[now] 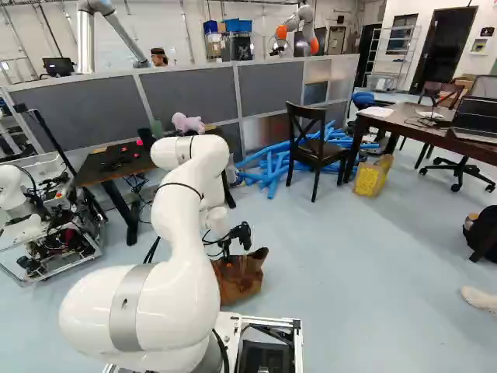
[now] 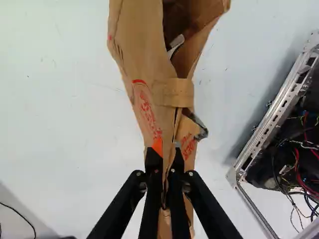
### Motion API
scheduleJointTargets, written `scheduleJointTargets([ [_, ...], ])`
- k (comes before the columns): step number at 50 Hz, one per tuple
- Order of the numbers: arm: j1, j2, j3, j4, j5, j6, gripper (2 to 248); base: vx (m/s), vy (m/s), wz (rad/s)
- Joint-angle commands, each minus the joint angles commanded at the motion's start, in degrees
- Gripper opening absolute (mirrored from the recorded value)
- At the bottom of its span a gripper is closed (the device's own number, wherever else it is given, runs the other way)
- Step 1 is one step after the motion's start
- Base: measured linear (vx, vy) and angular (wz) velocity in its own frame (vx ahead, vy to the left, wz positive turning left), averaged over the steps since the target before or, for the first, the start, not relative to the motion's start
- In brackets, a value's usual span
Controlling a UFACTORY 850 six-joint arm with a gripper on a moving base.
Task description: Pick up the bag on the ground and place it on the table
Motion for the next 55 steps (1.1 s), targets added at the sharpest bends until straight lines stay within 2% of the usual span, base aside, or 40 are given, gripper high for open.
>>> scheduleJointTargets([
  [23, 0.0, 5.14, 4.38, -0.72, 0.0, 0.0, 21, 0.0, 0.0, 0.0],
  [55, 0.0, 12.41, 10.19, -5.38, 0.0, 0.0, 21, 0.0, 0.0, 0.0],
])
